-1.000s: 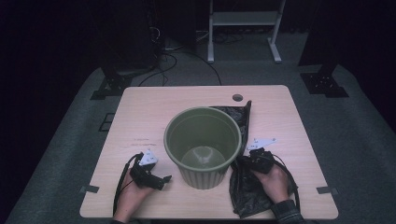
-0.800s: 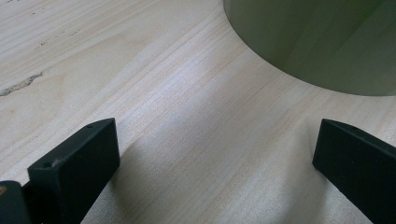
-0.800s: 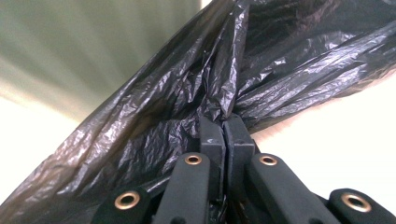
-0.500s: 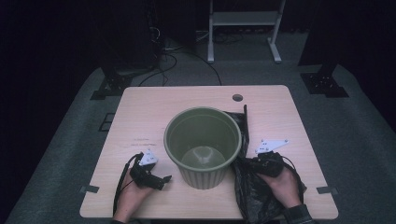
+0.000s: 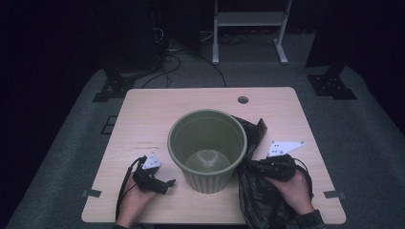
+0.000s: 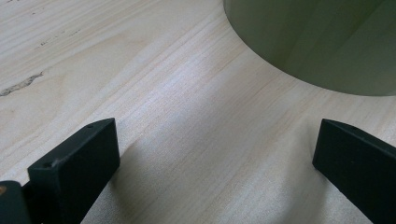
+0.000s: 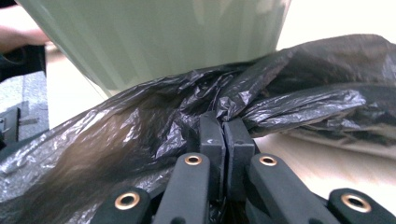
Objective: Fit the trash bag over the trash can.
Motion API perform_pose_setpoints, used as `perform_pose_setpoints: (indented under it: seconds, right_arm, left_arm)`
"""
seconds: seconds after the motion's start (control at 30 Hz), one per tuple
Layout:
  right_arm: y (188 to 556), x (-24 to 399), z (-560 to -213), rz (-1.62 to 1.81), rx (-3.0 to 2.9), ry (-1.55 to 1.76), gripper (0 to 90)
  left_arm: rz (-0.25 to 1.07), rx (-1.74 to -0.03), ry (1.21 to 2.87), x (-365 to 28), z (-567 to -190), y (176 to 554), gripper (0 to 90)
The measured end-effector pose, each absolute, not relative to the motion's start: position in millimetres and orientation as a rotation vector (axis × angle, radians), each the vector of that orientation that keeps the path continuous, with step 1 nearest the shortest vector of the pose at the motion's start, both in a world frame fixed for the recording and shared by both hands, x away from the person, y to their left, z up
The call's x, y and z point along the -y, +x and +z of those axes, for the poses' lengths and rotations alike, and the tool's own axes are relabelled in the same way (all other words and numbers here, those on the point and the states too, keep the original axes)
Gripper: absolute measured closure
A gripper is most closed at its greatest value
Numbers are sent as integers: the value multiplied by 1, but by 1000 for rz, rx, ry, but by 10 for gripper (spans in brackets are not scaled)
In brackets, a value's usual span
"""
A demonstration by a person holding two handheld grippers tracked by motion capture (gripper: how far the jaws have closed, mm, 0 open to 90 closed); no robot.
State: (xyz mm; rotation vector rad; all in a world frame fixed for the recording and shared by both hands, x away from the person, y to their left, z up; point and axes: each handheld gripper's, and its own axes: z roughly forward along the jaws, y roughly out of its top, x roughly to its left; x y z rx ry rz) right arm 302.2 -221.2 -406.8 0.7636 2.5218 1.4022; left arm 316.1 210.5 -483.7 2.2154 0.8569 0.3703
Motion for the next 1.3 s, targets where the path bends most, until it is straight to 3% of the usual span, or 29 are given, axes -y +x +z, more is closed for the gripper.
perform_pose_setpoints:
  seconds: [0.87, 1.3]
  right_arm:
    - [274, 238, -331, 1703, -2489, 408, 884]
    - [280, 226, -304, 1776, -2468, 308, 883]
  left_arm:
    - [372, -854, 2217, -211, -484, 316, 0]
    - [372, -854, 2217, -211, -484, 316, 0]
